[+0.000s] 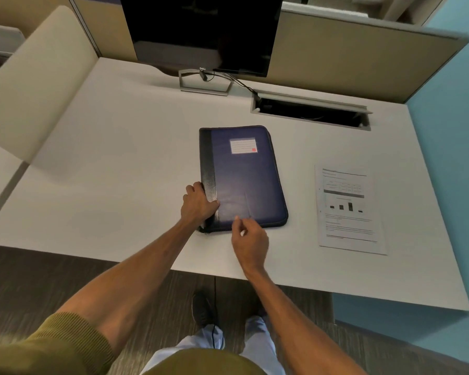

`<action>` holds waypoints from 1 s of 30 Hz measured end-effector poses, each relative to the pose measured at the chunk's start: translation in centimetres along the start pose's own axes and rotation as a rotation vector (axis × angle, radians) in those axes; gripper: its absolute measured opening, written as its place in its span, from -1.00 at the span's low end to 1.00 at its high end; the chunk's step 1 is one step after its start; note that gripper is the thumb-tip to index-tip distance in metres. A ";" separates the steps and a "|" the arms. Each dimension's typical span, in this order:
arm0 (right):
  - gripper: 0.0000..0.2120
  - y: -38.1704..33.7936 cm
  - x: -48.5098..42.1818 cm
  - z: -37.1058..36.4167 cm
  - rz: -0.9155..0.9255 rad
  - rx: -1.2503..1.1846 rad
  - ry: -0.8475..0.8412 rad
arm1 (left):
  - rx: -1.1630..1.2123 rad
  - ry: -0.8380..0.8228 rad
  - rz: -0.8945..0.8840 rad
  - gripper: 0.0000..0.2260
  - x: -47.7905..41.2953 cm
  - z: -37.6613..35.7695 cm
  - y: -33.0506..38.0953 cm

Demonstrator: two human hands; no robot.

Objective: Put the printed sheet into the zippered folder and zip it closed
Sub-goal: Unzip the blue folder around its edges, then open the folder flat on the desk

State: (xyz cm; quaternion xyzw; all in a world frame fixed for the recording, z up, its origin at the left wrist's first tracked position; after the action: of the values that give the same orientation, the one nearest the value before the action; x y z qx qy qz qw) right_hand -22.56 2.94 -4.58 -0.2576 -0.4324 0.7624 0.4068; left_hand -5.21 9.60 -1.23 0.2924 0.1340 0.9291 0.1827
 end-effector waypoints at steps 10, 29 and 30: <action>-0.57 3.4 -7.1 8.0 -0.322 0.237 0.021 | 0.157 0.021 -0.007 -0.41 0.4 -0.5 2.3; -0.43 1.6 -11.6 14.2 -0.475 -0.137 0.372 | 0.089 -0.068 -0.134 -0.61 1.2 -1.8 5.9; -0.42 0.5 -12.2 14.2 -0.452 -0.159 0.367 | 0.088 -0.070 -0.133 -0.64 1.3 -1.8 5.9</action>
State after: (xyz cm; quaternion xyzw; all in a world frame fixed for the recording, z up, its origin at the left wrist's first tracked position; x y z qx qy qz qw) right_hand -26.79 -13.87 2.54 -0.3193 -0.4562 0.5569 0.6163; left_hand -8.79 4.56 0.12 0.3228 0.1876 0.8973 0.2355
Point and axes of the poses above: each hand's wrist, its own x-axis away from the middle knuckle, its own z-axis out of the back of the hand, y = z × x, the point moved 4 cm from there along -x, towards the middle knuckle, and after that the axes turned 11 degrees about -x, right-handed, at the moved point
